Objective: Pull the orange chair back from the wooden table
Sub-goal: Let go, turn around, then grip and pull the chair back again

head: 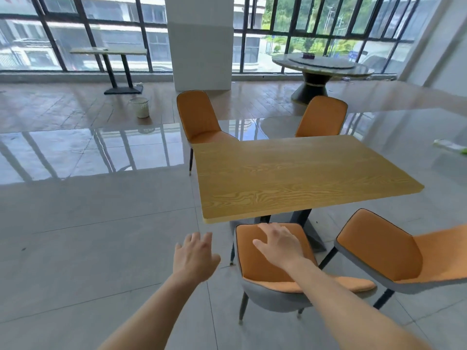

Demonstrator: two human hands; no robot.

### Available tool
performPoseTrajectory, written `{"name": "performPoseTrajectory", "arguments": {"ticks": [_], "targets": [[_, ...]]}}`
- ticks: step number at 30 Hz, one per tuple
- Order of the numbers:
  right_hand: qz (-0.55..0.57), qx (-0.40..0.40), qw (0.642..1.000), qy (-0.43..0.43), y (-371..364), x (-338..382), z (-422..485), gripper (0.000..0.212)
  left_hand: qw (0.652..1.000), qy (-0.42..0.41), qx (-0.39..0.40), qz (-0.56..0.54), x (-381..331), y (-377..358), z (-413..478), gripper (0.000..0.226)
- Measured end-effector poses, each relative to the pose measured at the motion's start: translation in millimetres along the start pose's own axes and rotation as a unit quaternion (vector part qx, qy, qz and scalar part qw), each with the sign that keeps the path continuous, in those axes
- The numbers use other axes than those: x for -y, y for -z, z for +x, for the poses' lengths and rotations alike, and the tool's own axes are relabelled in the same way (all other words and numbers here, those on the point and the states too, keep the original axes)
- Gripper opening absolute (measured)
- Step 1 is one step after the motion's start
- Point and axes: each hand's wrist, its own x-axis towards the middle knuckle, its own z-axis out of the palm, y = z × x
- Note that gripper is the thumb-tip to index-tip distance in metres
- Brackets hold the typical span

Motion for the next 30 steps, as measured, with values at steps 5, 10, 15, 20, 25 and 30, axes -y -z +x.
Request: {"name": "performPoseTrajectory", "arguments": {"ticks": [5, 10, 15, 20, 25, 30], "targets": [[0.026, -0.011, 0.998, 0.059, 2.9, 77.1, 52.7, 0.056, 0.999, 0.019, -0.046, 0.014, 53.1, 38.4, 26.1, 0.059], [0.021, -0.002, 0.995, 0.093, -16.3, 132.9, 119.3, 0.056, 0.996, 0.048, -0.062, 0.033, 116.6, 57.1, 68.7, 0.061], [0.011, 0.020, 0.993, 0.115, -39.8, 186.4, 205.1, 0.057, 0.994, 0.072, -0.066, 0.048, 179.8, 75.3, 132.0, 0.061], [0.026, 0.042, 0.990, 0.135, -52.1, 241.0, 284.8, 0.056, 0.991, 0.105, -0.064, 0.050, 237.0, 100.7, 192.3, 0.064], [0.021, 0.053, 0.987, 0.148, -60.1, 290.5, 345.5, 0.055, 0.990, 0.123, -0.057, 0.041, 291.9, 116.6, 237.4, 0.065], [0.006, 0.048, 0.988, 0.147, -74.4, 348.7, 405.3, 0.055, 0.991, 0.120, -0.058, 0.031, 365.1, 134.3, 290.8, 0.067]]}}
